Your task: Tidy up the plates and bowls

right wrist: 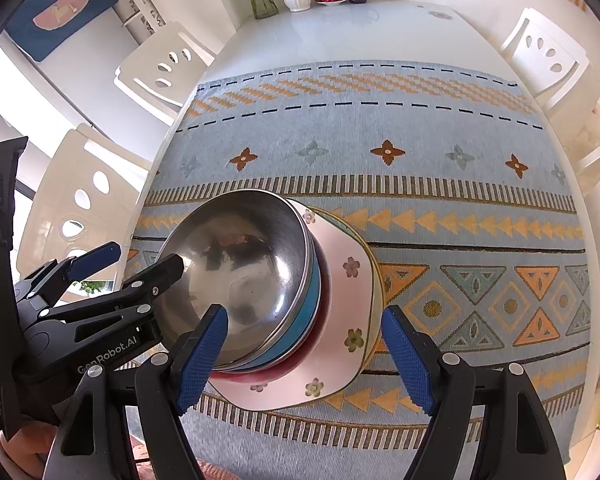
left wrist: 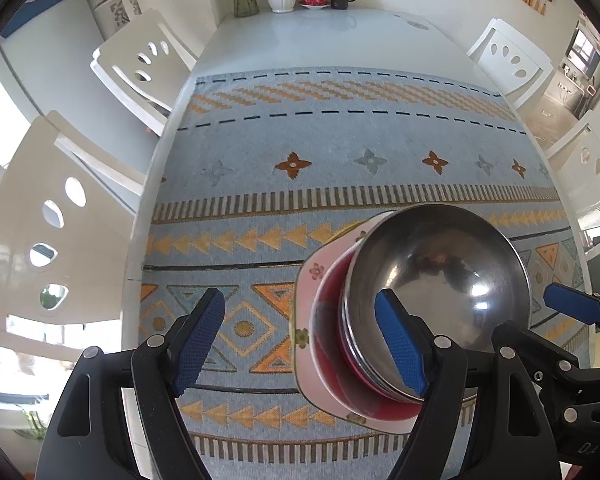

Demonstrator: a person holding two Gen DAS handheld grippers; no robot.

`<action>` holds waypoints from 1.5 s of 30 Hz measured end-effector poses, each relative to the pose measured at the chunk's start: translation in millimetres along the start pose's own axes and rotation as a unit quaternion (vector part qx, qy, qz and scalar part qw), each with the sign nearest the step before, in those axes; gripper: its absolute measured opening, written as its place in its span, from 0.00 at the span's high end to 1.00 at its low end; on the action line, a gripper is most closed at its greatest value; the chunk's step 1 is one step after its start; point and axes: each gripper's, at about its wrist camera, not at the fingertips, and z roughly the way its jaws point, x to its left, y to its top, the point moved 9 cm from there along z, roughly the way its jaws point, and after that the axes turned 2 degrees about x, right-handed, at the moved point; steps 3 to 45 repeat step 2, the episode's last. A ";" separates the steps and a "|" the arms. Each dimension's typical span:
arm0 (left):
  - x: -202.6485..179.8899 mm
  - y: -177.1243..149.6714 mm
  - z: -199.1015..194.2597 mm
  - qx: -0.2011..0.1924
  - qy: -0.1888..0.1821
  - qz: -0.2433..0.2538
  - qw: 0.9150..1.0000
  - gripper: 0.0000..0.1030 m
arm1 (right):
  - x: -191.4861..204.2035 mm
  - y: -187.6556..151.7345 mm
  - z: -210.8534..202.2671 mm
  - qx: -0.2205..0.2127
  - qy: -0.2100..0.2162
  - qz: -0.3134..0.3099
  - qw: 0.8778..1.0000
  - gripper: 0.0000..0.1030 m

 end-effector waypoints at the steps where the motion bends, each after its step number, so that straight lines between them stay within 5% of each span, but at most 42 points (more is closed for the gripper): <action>1: 1.3 0.1 -0.4 -0.001 0.005 -0.001 1.000 0.26 | 0.0 0.1 0.0 0.000 0.000 0.000 1.000 0.25; 45: 2.4 0.0 -0.6 -0.002 0.009 -0.002 1.000 0.26 | 0.3 -0.3 -0.3 0.000 0.001 0.000 1.000 0.25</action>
